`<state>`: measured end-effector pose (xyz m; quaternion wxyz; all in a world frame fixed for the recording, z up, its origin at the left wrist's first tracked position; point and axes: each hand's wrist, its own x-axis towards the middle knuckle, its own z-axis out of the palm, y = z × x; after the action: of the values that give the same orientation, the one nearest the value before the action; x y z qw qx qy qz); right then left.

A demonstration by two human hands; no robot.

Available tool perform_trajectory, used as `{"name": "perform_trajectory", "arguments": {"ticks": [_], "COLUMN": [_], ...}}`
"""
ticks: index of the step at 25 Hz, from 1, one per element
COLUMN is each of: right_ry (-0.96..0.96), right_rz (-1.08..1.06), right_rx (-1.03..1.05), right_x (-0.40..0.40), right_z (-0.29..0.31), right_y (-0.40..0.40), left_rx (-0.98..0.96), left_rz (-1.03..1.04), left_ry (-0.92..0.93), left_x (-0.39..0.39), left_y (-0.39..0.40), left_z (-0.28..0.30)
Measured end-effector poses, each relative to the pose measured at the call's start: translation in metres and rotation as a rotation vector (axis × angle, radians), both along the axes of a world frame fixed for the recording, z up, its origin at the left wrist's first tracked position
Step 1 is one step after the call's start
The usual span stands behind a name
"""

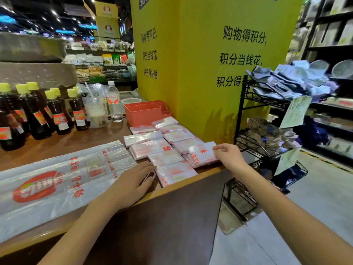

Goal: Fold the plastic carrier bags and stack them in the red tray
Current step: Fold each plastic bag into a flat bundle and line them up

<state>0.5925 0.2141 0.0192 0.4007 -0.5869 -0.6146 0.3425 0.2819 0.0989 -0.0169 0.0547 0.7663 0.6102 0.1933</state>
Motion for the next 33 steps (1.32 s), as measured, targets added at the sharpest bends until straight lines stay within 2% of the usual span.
{"name": "perform_trajectory", "arguments": {"ticks": [5,7,11,17,23,28,33], "right_ry": [-0.411,-0.516,-0.715,-0.694,-0.651,-0.536,-0.665], "right_rz": [0.104,0.169,0.338,0.359,0.470,0.781,1.109], "right_rx": [0.153,0.229,0.186,0.217,0.290,0.288,0.295], "right_x": [-0.004,-0.009,-0.016,-0.023,-0.102,-0.200,-0.286], "right_z": [-0.002,-0.005,-0.014,-0.008,-0.001,0.001,-0.020], "right_y": [-0.004,-0.008,-0.011,-0.009,-0.022,-0.053,-0.083], "left_rx": [-0.067,-0.082,-0.092,-0.115,-0.138,-0.187,-0.260], "left_rz": [0.079,0.083,0.091,0.116,0.216,0.367,0.524], "left_ry": [0.011,0.009,0.015,0.019,0.026,0.061,-0.003], "left_x": [0.005,0.005,0.005,0.003,-0.058,-0.136,-0.197], "left_y": [-0.002,-0.003,-0.002,0.000,-0.012,-0.071,-0.147], "left_z": [0.002,0.003,0.003,0.004,0.004,0.006,0.005]}}
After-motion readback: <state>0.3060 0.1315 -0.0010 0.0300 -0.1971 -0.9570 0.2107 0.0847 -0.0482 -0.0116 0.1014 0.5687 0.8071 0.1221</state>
